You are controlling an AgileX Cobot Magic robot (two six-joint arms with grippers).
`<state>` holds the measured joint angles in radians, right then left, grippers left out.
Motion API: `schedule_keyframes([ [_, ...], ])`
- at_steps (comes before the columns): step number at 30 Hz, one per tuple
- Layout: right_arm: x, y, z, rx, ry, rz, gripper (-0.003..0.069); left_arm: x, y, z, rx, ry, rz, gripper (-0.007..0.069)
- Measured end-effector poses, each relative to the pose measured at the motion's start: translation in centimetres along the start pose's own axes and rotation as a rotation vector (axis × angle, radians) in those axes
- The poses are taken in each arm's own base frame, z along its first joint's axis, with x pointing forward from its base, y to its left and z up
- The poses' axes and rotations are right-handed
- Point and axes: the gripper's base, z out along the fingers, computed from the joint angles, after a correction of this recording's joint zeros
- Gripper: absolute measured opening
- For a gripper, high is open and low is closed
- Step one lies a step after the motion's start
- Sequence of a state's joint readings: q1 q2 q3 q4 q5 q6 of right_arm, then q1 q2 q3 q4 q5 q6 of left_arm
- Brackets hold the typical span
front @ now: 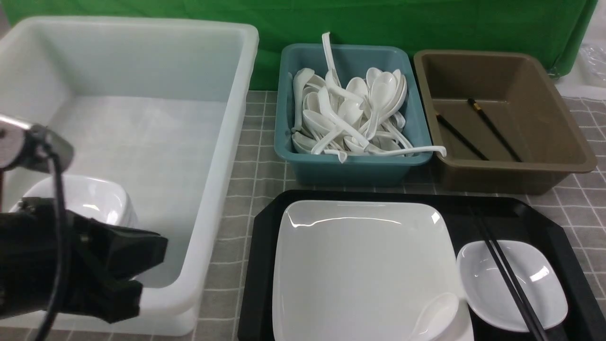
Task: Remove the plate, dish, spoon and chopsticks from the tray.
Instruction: Use the right arm to grab a pair of chopsticks from the plate
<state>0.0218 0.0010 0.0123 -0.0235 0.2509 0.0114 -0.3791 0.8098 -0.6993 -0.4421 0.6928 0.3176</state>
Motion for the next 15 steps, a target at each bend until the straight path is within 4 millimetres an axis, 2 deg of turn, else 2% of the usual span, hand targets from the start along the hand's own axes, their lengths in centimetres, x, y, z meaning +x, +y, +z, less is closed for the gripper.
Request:
schedule_keyframes([
  [4, -0.7, 0.0, 0.0, -0.005, -0.075, 0.041, 0.0238, -0.6, -1.1, 1.0, 0.052, -0.01, 0.058, 0.0009],
  [8, -2.0, 0.1, -0.2, -0.049, -0.214, 0.323, 0.0238, -0.7, -1.4, 1.0, 0.065, -0.016, 0.09, 0.0009],
  [9, -2.1, 0.1, -0.2, -0.052, -0.228, 0.338, 0.0238, -0.7, -1.4, 1.0, 0.065, -0.016, 0.09, 0.0009],
  [11, -2.8, 0.1, -0.4, -0.089, -0.302, 0.511, 0.0238, -0.7, -1.3, 1.0, 0.048, -0.013, 0.114, 0.0009],
  [15, -3.2, 0.1, -0.6, -0.125, -0.332, 0.648, 0.0229, -0.7, -1.3, 1.0, 0.046, -0.007, 0.116, 0.0009],
])
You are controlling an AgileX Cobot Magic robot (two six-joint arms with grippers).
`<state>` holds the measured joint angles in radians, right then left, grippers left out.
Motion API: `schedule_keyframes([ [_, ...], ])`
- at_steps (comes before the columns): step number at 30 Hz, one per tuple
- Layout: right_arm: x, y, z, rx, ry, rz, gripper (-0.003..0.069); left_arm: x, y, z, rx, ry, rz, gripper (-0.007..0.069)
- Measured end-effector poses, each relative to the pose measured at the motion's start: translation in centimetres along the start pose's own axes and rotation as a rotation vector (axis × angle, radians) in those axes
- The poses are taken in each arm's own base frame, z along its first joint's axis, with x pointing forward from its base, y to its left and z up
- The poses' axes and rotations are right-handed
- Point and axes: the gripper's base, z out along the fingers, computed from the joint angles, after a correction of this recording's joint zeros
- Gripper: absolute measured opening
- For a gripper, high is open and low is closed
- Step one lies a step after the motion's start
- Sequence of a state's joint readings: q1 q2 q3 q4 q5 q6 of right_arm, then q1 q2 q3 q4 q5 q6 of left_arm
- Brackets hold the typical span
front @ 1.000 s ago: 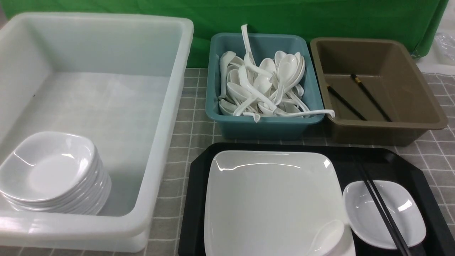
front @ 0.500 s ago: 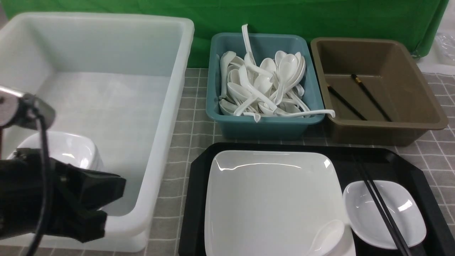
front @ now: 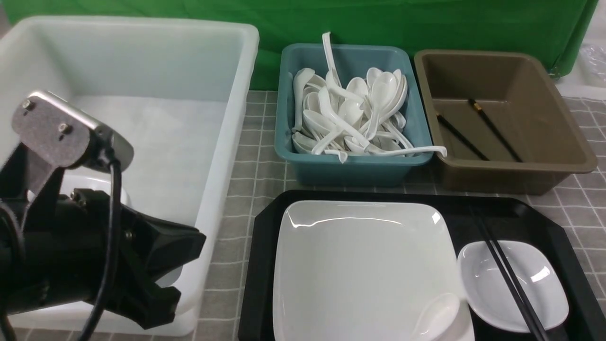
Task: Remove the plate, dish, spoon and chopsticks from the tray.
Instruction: Use the right arm to grab a pair of chopsticks from the plate
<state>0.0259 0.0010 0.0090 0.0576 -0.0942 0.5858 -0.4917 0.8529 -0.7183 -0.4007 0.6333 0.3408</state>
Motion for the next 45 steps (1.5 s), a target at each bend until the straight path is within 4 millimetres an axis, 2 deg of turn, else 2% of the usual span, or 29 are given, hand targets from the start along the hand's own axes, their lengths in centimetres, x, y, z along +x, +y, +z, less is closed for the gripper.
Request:
schedule_keyframes([
  [2, -0.1, 0.1, 0.0, 0.012, 0.038, 0.006, 0.0224, 0.0, 0.0, 0.0, 0.0, 0.001, 0.005, 0.0009],
  [6, -3.3, 3.9, 1.0, 0.021, 0.352, -0.231, 0.0206, 0.0, 0.0, 0.0, -0.001, -0.003, 0.074, 0.0009],
  [8, -4.4, 6.2, 3.0, 0.006, 0.627, -0.418, 0.0205, -0.2, 0.0, 0.0, -0.006, -0.019, 0.086, 0.0009],
  [9, -4.5, 6.6, 3.5, 0.013, 0.67, -0.443, 0.0205, -0.2, 0.1, 0.0, -0.007, -0.022, 0.09, 0.0009],
  [10, -4.6, 7.6, 4.9, 0.025, 0.811, -0.512, 0.0205, -0.2, 0.1, 0.0, -0.009, -0.027, 0.1, 0.0009],
  [12, -4.3, 9.0, 7.4, 0.063, 1.021, -0.626, 0.0211, -0.3, 0.0, -0.3, -0.01, -0.038, 0.11, 0.0009],
  [14, -3.6, 9.4, 9.2, 0.099, 1.142, -0.686, 0.0225, -0.3, -0.2, -0.9, -0.01, -0.059, 0.121, 0.0009],
  [15, -2.9, 9.4, 10.1, 0.126, 1.207, -0.712, 0.0232, -0.2, -0.3, -1.3, -0.01, -0.07, 0.13, 0.0009],
  [16, -1.8, 9.2, 12.1, 0.164, 1.292, -0.754, 0.0258, -0.2, -0.5, -2.0, -0.009, -0.091, 0.144, 0.0009],
  [19, -0.1, 8.2, 14.9, 0.225, 1.378, -0.76, 0.0308, 0.1, -0.9, -3.8, -0.007, -0.14, 0.164, 0.0009],
  [23, 1.3, 6.1, 17.3, 0.293, 1.413, -0.728, 0.0386, 0.7, -1.5, -5.8, 0.002, -0.187, 0.186, 0.0009],
  [25, 2.3, 4.5, 18.8, 0.329, 1.427, -0.668, 0.0433, 1.2, -1.9, -6.9, 0.012, -0.21, 0.195, 0.0009],
  [34, 6.2, 2.2, 21.2, 0.319, 1.468, -0.611, 0.0446, 1.4, -2.2, -7.7, 0.021, -0.235, 0.196, 0.0009],
  [39, 7.2, 1.6, 21.7, 0.324, 1.472, -0.609, 0.0445, 1.5, -2.2, -7.7, 0.022, -0.234, 0.194, 0.0009],
  [43, 7.4, 1.5, 21.8, 0.323, 1.473, -0.61, 0.0384, 1.5, -2.2, -7.7, 0.022, -0.234, 0.194, 0.0009],
  [44, 7.4, 1.5, 21.8, 0.323, 1.475, -0.612, 0.0329, 1.5, -2.2, -7.7, 0.022, -0.234, 0.194, 0.0009],
  [45, 7.4, 1.5, 21.8, 0.324, 1.477, -0.612, 0.0314, 1.5, -2.2, -7.7, 0.022, -0.234, 0.194, 0.0009],
])
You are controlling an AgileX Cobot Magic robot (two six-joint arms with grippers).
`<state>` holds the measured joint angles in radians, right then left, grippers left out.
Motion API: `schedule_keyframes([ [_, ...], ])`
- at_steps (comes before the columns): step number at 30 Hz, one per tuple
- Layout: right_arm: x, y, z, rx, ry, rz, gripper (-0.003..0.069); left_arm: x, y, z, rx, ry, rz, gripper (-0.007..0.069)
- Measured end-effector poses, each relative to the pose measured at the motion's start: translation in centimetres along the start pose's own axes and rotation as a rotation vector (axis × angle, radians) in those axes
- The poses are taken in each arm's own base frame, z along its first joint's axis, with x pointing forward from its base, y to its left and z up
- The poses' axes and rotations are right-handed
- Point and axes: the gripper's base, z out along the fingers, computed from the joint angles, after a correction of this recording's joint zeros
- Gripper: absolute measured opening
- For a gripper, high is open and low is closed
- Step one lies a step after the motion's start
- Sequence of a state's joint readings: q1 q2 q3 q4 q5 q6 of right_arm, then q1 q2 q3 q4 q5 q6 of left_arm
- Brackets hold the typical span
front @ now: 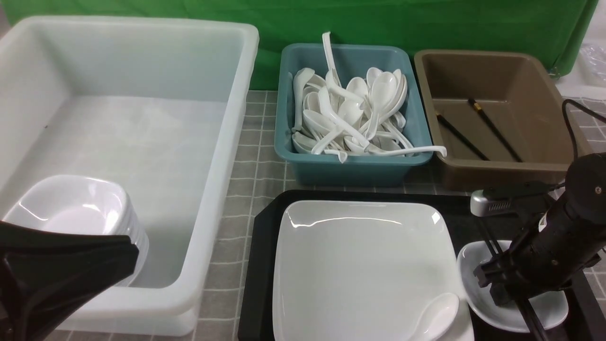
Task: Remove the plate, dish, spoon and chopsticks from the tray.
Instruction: Use the right arm to grab a pair of chopsticks from the plate, then use the right arm to put the chopsticks into the small storage box on the right
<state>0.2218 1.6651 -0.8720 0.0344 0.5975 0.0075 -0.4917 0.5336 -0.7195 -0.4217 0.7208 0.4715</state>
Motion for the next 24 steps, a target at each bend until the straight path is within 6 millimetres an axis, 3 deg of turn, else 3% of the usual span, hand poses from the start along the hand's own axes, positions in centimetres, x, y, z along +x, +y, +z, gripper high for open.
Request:
schedule_keyframes([
  [3, 0.2, 0.0, 0.0, 0.003, 0.022, -0.049, 0.014, 0.0, 0.0, 0.0, 0.0, 0.0, 0.0, 0.0009],
  [4, 0.3, 0.0, 0.0, 0.003, 0.029, -0.068, 0.0118, 0.0, 0.0, 0.0, 0.0, 0.0, 0.0, 0.0009],
  [8, 0.6, 0.0, -0.6, 0.002, 0.04, -0.111, 0.0122, 0.0, 0.0, 0.0, 0.0, 0.0, 0.0, 0.0009],
  [12, 1.5, 0.4, -3.5, -0.006, 0.014, -0.255, 0.0122, -0.1, 0.0, 0.0, -0.004, -0.007, 0.001, 0.0009],
  [15, 2.6, 2.8, -6.5, -0.079, -0.08, -0.447, 0.0122, -0.5, 0.3, 0.0, -0.03, -0.058, 0.001, 0.0009],
  [17, 2.6, 4.1, -8.0, -0.122, -0.185, -0.474, 0.0122, -0.9, 0.4, 0.0, -0.048, -0.094, 0.001, 0.0009],
  [20, 0.1, 4.4, -10.8, -0.144, -0.385, -0.317, 0.0122, -1.5, 0.8, -0.2, -0.087, -0.169, 0.002, 0.0009],
  [22, -2.9, 3.6, -13.2, -0.139, -0.54, -0.203, 0.0122, -1.9, 1.0, -0.2, -0.106, -0.208, 0.002, 0.0009],
  [23, -3.3, 3.5, -13.2, -0.14, -0.548, -0.187, 0.0122, -1.9, 1.0, -0.2, -0.106, -0.208, 0.002, 0.0009],
  [24, -5.4, 2.7, -14.6, -0.132, -0.638, -0.131, 0.0122, -2.0, 1.0, -0.3, -0.113, -0.22, 0.002, 0.0009],
])
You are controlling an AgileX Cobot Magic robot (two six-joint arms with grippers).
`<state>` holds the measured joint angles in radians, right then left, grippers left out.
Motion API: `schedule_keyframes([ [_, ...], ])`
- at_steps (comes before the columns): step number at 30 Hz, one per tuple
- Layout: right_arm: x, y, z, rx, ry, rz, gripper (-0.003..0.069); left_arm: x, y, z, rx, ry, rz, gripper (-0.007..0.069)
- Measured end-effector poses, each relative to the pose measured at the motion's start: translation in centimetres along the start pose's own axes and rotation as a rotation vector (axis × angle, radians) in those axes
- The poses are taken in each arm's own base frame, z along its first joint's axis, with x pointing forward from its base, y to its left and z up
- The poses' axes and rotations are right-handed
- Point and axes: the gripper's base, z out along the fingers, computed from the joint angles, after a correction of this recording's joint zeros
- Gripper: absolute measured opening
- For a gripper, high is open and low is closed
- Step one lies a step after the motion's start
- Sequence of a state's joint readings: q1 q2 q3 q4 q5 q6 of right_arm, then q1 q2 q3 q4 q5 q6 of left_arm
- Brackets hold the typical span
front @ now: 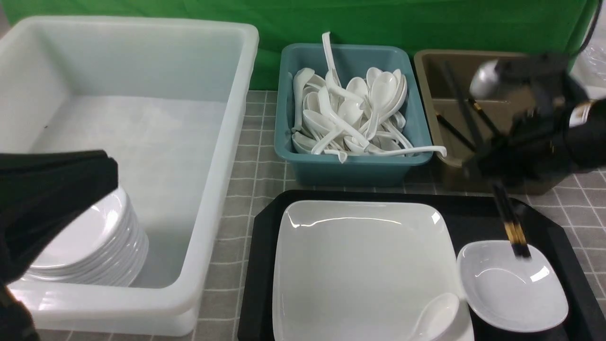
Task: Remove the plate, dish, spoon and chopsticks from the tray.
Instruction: Use the right arm to put the chopsticks into the small storage box on the right, then use the right arm to grab a small plate from the dinner plate
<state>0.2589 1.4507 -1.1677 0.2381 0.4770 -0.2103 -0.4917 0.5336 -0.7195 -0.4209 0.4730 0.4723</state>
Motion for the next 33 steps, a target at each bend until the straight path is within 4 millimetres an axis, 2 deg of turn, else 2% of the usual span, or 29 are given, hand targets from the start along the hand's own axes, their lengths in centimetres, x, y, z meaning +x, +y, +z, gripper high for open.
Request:
schedule_keyframes([
  [3, -3.7, -2.8, 1.7, 0.061, -0.112, 0.086, 0.0122, -0.1, 0.0, 0.0, -0.003, -0.006, 0.0, 0.0009],
  [5, -6.4, -5.4, 3.4, 0.106, -0.189, 0.143, 0.0122, 0.1, -0.1, 0.0, 0.006, 0.011, 0.0, 0.0009],
  [6, -6.8, -6.3, 4.6, 0.118, -0.189, 0.158, 0.0122, 0.2, -0.1, 0.0, 0.01, 0.019, 0.0, 0.0009],
  [7, -7.1, -6.4, 4.4, 0.12, -0.2, 0.159, 0.0122, 0.2, -0.1, 0.0, 0.011, 0.022, 0.0, 0.0009],
  [9, -7.8, -8.9, 7.8, 0.144, -0.177, 0.199, 0.0124, 0.6, -0.3, 0.0, 0.034, 0.066, -0.001, 0.0009],
  [11, -7.8, -9.5, 8.8, 0.149, -0.164, 0.208, 0.0132, 0.7, -0.4, 0.0, 0.04, 0.077, -0.001, 0.0009],
  [13, -7.5, -10.4, 10.5, 0.153, -0.133, 0.22, 0.0213, 0.8, -0.4, 0.0, 0.049, 0.083, -0.009, 0.0009],
  [16, -7.1, -10.5, 11.0, 0.147, -0.095, 0.223, 0.0345, 0.7, -0.5, 0.0, 0.056, 0.082, -0.021, 0.0009],
  [18, -7.0, -10.2, 10.5, 0.136, -0.055, 0.221, 0.0407, 0.7, -0.5, 0.0, 0.058, 0.082, -0.027, 0.0009],
  [21, -6.9, -9.8, 9.2, 0.124, -0.003, 0.21, 0.0414, 0.7, -0.5, 0.0, 0.058, 0.082, -0.027, 0.0009],
  [22, -6.9, -9.2, 7.5, 0.116, 0.044, 0.195, 0.0384, 0.7, -0.5, 0.0, 0.057, 0.081, -0.025, 0.0009],
  [24, -6.6, -8.5, 5.7, 0.104, 0.119, 0.176, 0.0339, 0.7, -0.5, 0.0, 0.055, 0.082, -0.021, 0.0009],
  [27, -6.0, -6.0, 2.3, 0.076, 0.236, 0.118, 0.0294, 0.8, -0.5, 0.0, 0.05, 0.085, -0.012, 0.0009],
  [28, -5.2, -4.2, 1.0, 0.059, 0.296, 0.072, 0.0288, 0.8, -0.4, 0.0, 0.048, 0.086, -0.008, 0.0009],
  [30, -2.9, -2.0, 0.4, 0.053, 0.405, -0.005, 0.029, 0.8, -0.4, 0.0, 0.047, 0.087, -0.004, 0.0009],
  [31, -3.0, -1.4, -0.1, 0.049, 0.398, -0.027, 0.029, 0.8, -0.4, 0.0, 0.046, 0.087, -0.002, 0.0009],
  [32, 0.2, 0.7, -0.2, 0.05, 0.517, -0.126, 0.031, 0.8, -0.4, 0.0, 0.045, 0.088, 0.0, 0.0009],
  [33, 2.0, 2.2, -0.4, 0.046, 0.565, -0.199, 0.0329, 0.8, -0.4, 0.0, 0.045, 0.088, 0.0, 0.0009],
])
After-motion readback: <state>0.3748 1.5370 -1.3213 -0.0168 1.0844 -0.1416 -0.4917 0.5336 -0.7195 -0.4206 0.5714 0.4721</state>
